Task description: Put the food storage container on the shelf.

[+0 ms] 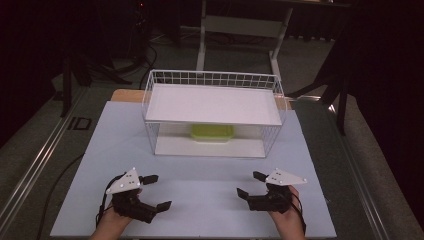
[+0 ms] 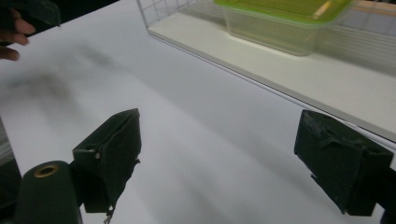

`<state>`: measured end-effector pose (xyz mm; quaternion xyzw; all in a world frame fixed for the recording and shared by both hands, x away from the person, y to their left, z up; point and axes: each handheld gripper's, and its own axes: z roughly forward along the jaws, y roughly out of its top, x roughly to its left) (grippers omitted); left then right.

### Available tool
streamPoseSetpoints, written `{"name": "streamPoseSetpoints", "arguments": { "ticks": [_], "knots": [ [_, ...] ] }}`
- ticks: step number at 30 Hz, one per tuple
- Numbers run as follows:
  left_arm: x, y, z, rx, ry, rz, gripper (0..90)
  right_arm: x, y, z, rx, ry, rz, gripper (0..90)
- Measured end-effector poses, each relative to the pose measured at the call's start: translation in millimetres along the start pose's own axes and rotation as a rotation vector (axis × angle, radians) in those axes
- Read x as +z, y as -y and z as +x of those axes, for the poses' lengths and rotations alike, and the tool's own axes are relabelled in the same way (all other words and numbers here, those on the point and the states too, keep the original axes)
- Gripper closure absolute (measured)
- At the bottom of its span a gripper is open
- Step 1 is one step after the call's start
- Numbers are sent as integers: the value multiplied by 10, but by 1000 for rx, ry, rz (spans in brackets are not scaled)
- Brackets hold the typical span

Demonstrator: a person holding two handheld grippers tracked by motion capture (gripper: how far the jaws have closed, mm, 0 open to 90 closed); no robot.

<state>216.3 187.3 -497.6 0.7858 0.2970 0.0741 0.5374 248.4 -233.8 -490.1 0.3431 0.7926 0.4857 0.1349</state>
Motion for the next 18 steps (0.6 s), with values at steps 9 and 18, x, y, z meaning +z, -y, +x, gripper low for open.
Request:
{"name": "streamPoseSetpoints", "arguments": {
  "ticks": [9,18],
  "knots": [
    [-125,57,33,6,-13,-19,30,-242,72,-87,13,1,-35,149],
    [-152,159,129,-6,-53,-56,30,-239,192,-209,27,-9,-86,149]
  ]
}}
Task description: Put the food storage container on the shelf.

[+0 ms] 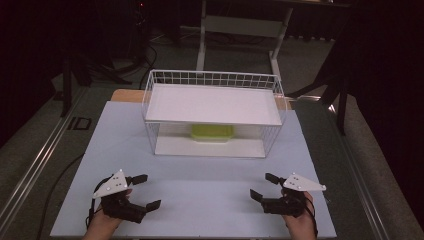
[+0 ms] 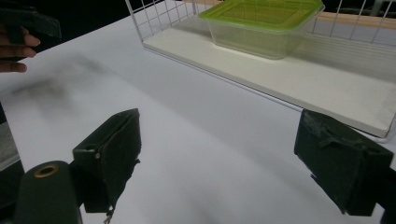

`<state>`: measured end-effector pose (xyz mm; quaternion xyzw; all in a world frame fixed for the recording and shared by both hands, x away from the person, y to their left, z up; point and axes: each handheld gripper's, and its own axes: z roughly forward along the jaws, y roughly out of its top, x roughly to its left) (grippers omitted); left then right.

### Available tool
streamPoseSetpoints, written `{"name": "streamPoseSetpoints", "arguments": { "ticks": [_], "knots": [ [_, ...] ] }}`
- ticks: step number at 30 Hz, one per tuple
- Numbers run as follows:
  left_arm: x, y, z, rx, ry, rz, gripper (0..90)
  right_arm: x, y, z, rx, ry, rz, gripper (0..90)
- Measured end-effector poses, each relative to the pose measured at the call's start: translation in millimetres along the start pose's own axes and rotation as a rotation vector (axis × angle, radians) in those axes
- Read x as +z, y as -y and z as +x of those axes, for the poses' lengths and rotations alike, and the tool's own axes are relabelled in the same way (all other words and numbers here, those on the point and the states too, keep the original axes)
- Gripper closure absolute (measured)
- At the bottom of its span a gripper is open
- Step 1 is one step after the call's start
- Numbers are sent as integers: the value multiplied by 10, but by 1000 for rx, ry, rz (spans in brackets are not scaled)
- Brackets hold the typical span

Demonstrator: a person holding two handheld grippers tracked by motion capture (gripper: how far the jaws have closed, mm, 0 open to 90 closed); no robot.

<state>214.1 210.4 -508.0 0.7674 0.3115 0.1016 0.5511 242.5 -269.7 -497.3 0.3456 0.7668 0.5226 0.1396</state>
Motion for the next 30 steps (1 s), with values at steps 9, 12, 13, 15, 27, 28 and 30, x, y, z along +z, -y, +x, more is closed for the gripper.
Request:
{"name": "streamPoseSetpoints", "arguments": {
  "ticks": [9,12,13,15,27,28,30],
  "knots": [
    [5,39,9,12,-3,-43,30,39,42,-58,-20,-59,-26,149],
    [0,34,0,21,-1,-65,30,69,75,-52,-27,-88,-10,149],
    [-2,32,-2,24,1,-66,30,75,80,-52,-27,-96,-5,148],
    [-4,32,-10,25,2,-73,31,89,92,-53,-22,-108,-1,148],
    [-17,31,7,27,-3,-116,30,54,90,-55,-71,-157,-80,142],
    [-20,32,13,28,-7,-116,30,54,89,-52,-73,-155,-77,143],
    [-21,39,22,24,-8,-115,30,60,91,-49,-77,-157,-76,142]
  ]
}}
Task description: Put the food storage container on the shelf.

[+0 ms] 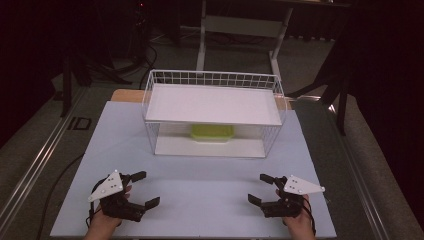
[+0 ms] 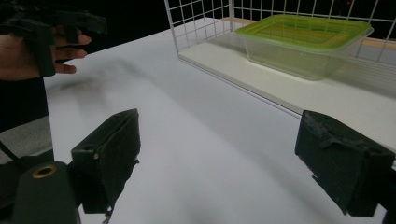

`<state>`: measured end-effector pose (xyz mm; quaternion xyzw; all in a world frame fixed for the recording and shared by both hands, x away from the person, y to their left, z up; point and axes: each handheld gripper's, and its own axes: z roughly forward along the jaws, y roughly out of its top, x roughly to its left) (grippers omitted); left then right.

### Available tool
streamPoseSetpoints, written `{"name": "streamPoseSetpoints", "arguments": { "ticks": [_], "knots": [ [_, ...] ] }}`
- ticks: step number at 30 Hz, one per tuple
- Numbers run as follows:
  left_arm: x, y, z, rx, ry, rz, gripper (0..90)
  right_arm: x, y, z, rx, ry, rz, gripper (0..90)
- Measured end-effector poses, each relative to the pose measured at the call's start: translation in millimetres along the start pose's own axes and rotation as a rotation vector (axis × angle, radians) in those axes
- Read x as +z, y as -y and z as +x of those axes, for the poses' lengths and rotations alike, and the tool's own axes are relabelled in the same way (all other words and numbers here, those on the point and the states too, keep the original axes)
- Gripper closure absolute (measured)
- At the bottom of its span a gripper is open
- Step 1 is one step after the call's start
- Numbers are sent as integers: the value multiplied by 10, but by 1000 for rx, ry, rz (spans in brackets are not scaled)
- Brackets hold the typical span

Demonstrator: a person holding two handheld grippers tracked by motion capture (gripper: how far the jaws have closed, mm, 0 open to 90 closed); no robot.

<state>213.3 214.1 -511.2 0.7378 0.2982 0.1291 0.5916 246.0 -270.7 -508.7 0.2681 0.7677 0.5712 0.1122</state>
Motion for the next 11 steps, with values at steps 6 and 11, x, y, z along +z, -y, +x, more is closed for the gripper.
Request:
{"name": "streamPoseSetpoints", "arguments": {
  "ticks": [6,11],
  "knots": [
    [12,8,-6,-1,8,5,31,34,25,-7,7,4,32,142],
    [24,11,-9,-4,14,12,31,48,33,-9,11,4,46,143]
  ]
}}
